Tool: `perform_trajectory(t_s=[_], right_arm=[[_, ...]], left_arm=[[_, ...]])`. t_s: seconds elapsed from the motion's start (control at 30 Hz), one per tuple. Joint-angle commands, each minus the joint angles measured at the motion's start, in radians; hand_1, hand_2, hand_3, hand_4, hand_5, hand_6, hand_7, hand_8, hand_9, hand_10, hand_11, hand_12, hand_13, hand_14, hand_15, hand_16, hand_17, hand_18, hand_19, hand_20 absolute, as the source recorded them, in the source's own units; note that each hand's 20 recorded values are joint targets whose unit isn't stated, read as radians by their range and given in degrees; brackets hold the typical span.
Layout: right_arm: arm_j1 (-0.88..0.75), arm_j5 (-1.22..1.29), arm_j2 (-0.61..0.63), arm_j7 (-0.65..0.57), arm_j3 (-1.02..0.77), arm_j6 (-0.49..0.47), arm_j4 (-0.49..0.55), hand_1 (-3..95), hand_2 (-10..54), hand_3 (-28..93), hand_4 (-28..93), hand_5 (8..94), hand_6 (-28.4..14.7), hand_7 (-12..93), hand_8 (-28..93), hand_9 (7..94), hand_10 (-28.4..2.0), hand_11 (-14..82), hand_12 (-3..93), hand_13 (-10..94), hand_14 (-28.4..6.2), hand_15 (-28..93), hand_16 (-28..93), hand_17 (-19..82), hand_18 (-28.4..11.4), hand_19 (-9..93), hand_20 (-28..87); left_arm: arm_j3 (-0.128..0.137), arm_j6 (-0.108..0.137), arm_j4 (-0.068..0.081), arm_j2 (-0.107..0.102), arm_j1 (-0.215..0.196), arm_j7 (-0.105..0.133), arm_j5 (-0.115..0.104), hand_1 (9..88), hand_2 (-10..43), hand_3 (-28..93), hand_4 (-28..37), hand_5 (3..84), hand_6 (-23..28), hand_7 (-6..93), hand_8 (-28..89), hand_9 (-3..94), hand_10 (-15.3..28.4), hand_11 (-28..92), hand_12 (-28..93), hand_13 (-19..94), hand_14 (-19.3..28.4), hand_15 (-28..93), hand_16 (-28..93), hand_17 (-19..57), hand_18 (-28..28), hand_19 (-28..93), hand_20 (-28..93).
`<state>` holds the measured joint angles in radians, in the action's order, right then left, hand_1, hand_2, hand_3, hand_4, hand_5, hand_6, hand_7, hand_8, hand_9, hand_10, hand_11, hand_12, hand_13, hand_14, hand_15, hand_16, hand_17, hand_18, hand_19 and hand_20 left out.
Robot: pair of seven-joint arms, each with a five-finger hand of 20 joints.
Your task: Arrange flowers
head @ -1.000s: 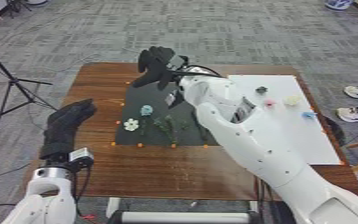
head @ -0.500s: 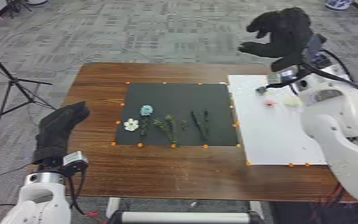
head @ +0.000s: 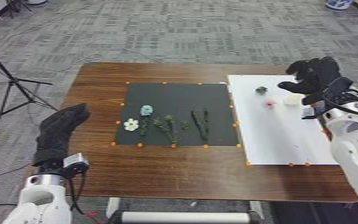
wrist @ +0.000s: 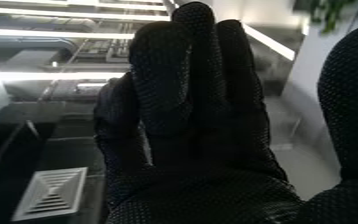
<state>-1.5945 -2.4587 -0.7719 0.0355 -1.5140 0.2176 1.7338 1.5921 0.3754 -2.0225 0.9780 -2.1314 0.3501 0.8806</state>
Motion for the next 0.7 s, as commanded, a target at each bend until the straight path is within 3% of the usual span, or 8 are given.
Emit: perform_trajectory(t_s=[0.03, 0.23, 0.7], right_arm=[[-0.092, -0.003, -0.022, 0.046, -0.103, -0.033, -0.074, 29.3, -9.5, 71, -22, 61.2, 1.4, 27, -13, 75.7, -11.0, 19.0, 17.6, 72, -11.3, 57, 33, 33, -23.7, 79, 57], [-0.095, -0.03, -0.039, 0.084, -0.118, -0.067, -0.136, 29.1, -9.5, 72, -22, 60.7, 1.6, 28, -14, 75.1, -11.1, 18.9, 17.4, 72, -11.3, 57, 33, 33, -23.8, 79, 57], [-0.034, -0.086, -0.045, 0.138, -0.094, -0.13, -0.241, 29.2, -9.5, 72, -23, 59.2, 1.7, 29, -14, 73.6, -11.2, 18.7, 17.2, 72, -11.4, 58, 33, 32, -23.7, 79, 58]], left_arm=[[0.007, 0.015, -0.013, 0.013, -0.026, 0.009, 0.003, 27.5, -2.5, 72, -18.1, 51.8, 2.1, 21.3, -8, 51.5, 12.9, 22, 14, 41, 16.1, 20, 0, 6.8, 11.6, 9, 18], [0.001, 0.013, -0.015, 0.016, -0.025, 0.009, 0.007, 27.4, -2.6, 72, -18.0, 51.8, 2.0, 21.2, -8, 51.5, 12.8, 22, 14, 41, 16.1, 20, 0, 6.8, 11.6, 9, 18], [0.015, 0.02, -0.028, 0.017, -0.05, 0.016, 0.011, 27.3, -2.6, 72, -17.9, 51.8, 1.9, 21.2, -8, 51.6, 12.8, 22, 14, 42, 16.1, 20, 0, 6.8, 11.5, 9, 18]])
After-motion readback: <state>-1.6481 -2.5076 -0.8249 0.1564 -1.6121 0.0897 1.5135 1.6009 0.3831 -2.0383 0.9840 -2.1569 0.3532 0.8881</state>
